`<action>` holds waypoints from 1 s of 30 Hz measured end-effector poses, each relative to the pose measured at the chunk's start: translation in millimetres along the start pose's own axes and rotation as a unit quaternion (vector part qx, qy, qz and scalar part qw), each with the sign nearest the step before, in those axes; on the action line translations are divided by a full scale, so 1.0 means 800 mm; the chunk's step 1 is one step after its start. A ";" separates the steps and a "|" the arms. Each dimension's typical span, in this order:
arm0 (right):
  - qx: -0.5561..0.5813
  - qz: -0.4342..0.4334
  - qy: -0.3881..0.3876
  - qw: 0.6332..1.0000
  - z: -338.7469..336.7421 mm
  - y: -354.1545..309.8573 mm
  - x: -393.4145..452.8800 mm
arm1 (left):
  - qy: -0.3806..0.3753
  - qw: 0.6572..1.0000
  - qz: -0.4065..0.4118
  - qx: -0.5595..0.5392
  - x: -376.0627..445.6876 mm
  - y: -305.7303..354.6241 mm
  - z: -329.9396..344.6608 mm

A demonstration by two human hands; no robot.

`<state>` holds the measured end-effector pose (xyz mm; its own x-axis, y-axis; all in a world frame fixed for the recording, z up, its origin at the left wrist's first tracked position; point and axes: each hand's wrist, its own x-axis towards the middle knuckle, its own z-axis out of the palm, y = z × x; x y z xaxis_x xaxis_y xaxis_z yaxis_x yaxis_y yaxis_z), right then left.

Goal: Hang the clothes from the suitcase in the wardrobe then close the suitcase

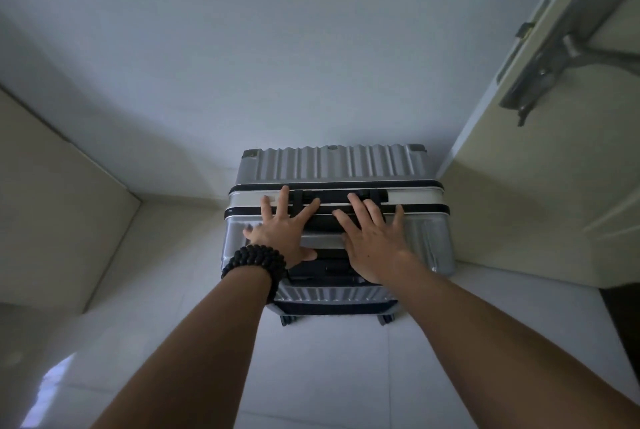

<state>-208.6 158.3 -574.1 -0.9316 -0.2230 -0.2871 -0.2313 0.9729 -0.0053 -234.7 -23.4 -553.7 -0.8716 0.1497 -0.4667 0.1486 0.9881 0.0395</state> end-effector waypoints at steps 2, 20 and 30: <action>-0.002 0.002 -0.008 1.000 -0.009 -0.002 0.029 | 0.004 1.000 0.003 -0.002 0.027 -0.013 -0.013; 0.018 0.052 -0.011 0.998 -0.046 -0.028 0.167 | 0.011 0.998 0.061 0.014 0.159 -0.095 -0.084; 0.027 0.074 -0.069 0.995 -0.060 -0.050 0.170 | -0.009 0.996 0.085 0.023 0.155 -0.112 -0.080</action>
<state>-339.1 85.9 -567.2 -0.9057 -0.0710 -0.4179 -0.0767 0.9970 -0.0033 -385.9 -91.2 -558.9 -0.8232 0.3142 -0.4729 0.3154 0.9456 0.0793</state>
